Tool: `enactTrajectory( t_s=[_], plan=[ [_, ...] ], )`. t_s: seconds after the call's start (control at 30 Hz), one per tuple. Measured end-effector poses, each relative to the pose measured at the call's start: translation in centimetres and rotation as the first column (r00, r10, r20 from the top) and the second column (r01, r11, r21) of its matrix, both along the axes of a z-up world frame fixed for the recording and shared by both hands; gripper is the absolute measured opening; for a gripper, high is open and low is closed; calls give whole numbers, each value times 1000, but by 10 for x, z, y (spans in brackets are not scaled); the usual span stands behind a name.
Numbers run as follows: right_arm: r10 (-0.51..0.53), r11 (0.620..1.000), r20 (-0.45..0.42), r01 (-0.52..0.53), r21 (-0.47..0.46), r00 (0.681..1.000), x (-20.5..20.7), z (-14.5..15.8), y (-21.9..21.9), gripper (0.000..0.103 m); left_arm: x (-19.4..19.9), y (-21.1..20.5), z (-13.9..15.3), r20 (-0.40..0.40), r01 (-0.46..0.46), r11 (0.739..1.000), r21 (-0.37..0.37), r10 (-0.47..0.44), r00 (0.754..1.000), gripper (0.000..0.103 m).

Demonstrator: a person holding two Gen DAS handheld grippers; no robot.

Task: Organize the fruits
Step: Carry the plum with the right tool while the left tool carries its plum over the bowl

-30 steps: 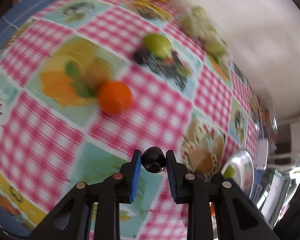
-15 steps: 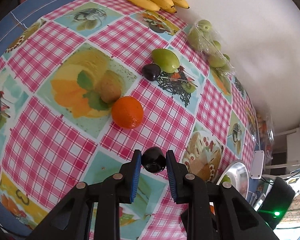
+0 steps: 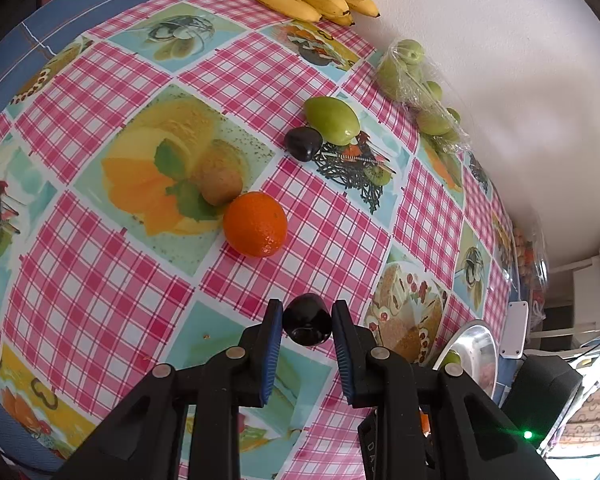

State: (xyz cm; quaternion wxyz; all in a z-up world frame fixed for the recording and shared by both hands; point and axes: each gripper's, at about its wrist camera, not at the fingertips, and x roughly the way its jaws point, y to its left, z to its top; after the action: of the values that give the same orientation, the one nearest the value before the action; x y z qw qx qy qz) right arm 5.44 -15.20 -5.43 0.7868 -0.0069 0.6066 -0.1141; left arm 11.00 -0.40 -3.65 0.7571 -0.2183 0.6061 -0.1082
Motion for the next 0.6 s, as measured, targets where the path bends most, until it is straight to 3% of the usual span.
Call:
enactTrajectory(
  t_s=[0.17,0.43,0.6],
  plan=[
    [-3,1000,15,3,29,1000,-2,7,-3,28,-1,0,1,1,-4,1000,-2,4,1000,27],
    [-84,967,149,44,250,985,-7,50,-20,28,0,-2,12,36,6,1000,-6,-6,999,27],
    [-134,956,189,76,284,973,-13,66,-34,28,-2,-3,19,66,16,1000,1,-16,998,27]
  ],
)
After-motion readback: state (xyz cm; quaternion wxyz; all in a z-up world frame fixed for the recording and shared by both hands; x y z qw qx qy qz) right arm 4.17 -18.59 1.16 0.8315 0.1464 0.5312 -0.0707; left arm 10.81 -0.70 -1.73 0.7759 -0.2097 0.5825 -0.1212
